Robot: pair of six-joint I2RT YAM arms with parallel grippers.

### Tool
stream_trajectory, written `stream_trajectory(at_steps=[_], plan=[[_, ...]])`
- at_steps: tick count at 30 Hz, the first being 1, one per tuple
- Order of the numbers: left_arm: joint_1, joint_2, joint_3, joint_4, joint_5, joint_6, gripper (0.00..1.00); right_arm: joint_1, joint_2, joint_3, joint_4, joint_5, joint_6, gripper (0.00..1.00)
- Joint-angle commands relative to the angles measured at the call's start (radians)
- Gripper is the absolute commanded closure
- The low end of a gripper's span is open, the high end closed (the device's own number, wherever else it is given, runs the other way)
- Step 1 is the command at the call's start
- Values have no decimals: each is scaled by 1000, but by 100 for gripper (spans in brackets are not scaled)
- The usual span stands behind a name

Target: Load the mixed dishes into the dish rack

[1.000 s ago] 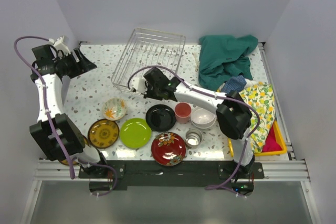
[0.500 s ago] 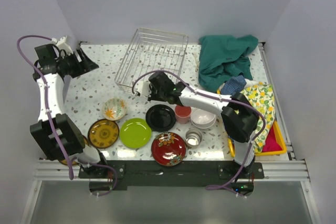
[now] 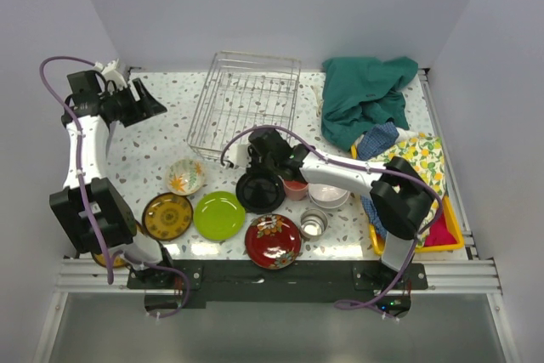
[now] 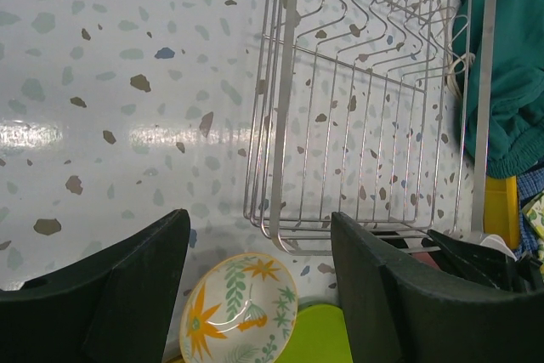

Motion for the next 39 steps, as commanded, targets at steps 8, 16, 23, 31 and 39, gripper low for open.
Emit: stream_trajectory(at_steps=[8,16,23,31,39], plan=[[-16,4,11,20,1,3,28,10,7,46,-12,42,-58,100],[-21,16,12,15,20,16,28,-15,-84,-1,-74,18,-104,77],[-36,29,31,-49,52,92,27,-15,-128,28,-143,39,-67,54],[-36,69,-32,-267,-11,386,27,-15,-141,207,-317,-108,94,46],[-38,-48,-126,-292,-39,562,27,-16,-226,200,-511,-171,269,44]])
